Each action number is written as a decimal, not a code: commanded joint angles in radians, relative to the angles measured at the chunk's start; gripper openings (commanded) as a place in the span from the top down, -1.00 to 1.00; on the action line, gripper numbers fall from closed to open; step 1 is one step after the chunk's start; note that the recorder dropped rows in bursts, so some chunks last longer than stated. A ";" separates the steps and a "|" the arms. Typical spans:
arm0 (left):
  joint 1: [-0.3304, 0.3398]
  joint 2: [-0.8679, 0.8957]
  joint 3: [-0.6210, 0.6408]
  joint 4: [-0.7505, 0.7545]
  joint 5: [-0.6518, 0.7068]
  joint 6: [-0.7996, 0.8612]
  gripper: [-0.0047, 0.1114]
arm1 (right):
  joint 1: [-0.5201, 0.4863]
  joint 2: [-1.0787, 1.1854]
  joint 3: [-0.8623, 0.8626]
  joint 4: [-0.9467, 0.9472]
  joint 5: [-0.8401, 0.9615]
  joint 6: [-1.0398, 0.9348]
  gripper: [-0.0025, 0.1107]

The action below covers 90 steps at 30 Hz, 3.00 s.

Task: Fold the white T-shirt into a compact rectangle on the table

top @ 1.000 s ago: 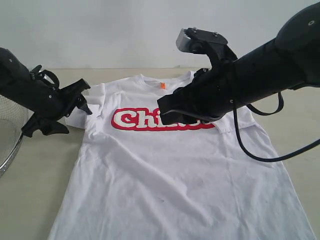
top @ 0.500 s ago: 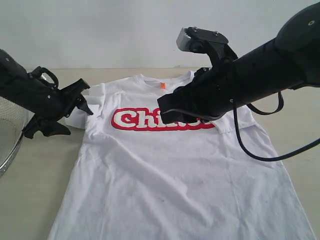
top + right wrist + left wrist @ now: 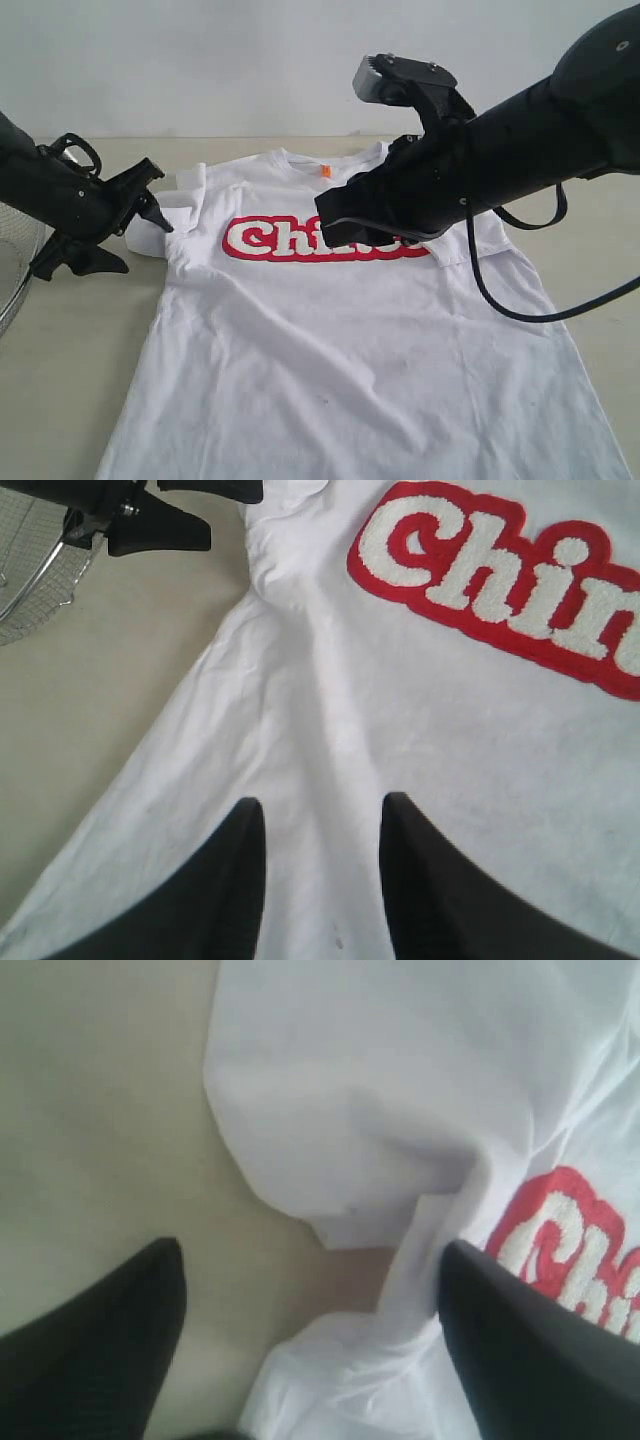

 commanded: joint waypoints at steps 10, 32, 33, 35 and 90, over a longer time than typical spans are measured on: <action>0.003 -0.007 0.005 -0.022 -0.066 -0.023 -0.22 | 0.002 -0.004 -0.002 -0.001 -0.005 -0.002 0.36; 0.003 0.055 0.005 -0.086 -0.166 -0.020 -0.22 | 0.002 -0.004 -0.002 -0.001 -0.006 -0.002 0.36; 0.003 0.059 0.005 -0.090 -0.170 -0.018 -0.22 | 0.002 -0.004 -0.002 -0.001 -0.006 -0.002 0.36; 0.003 0.069 0.005 -0.090 -0.174 -0.016 -0.20 | 0.002 -0.004 -0.002 -0.001 -0.006 -0.002 0.36; -0.125 0.058 -0.242 -0.095 -0.042 0.373 0.84 | 0.002 -0.004 -0.002 -0.001 -0.017 -0.002 0.36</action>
